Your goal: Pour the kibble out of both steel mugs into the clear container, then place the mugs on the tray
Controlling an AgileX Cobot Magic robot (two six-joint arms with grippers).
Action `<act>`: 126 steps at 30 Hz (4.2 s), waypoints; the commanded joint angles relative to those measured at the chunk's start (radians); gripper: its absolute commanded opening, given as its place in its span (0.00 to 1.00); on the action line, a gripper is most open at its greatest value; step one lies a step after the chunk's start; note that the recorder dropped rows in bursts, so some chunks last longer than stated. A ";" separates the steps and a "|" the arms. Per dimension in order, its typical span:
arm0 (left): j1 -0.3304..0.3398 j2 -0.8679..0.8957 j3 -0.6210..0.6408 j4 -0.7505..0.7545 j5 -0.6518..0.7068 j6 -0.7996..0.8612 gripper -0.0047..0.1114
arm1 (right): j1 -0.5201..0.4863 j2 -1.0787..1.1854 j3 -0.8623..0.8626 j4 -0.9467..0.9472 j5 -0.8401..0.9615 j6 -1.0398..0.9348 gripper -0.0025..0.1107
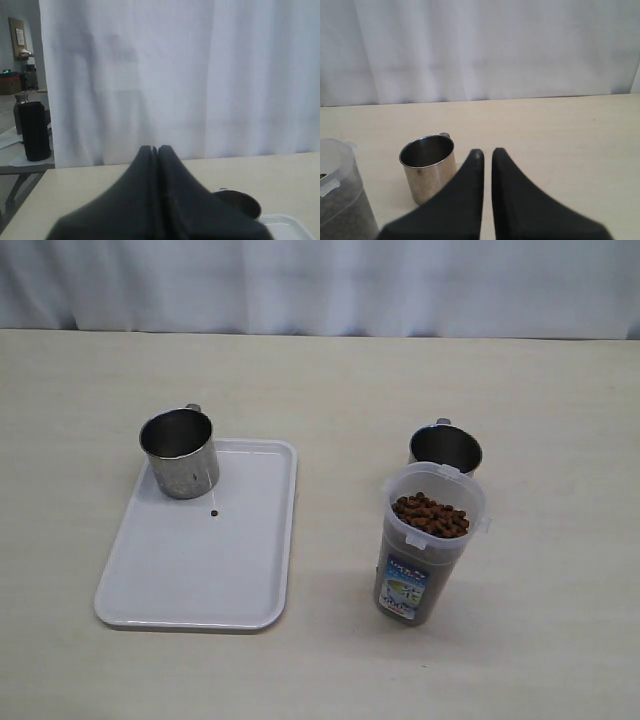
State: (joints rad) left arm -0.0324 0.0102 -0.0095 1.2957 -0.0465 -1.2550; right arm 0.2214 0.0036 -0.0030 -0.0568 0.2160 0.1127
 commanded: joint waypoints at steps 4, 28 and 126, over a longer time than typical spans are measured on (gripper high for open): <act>0.003 -0.010 0.009 -0.017 0.009 -0.006 0.04 | 0.003 -0.004 0.003 -0.002 -0.002 -0.008 0.06; 0.003 -0.010 0.009 -0.049 -0.011 0.018 0.04 | 0.003 -0.004 0.003 -0.002 -0.002 -0.008 0.06; 0.003 -0.010 0.009 -1.411 0.272 1.381 0.04 | 0.003 -0.004 0.003 -0.002 -0.002 -0.008 0.06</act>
State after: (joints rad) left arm -0.0324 0.0035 -0.0033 -0.1093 0.2305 0.1318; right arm 0.2214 0.0036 -0.0030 -0.0568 0.2160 0.1127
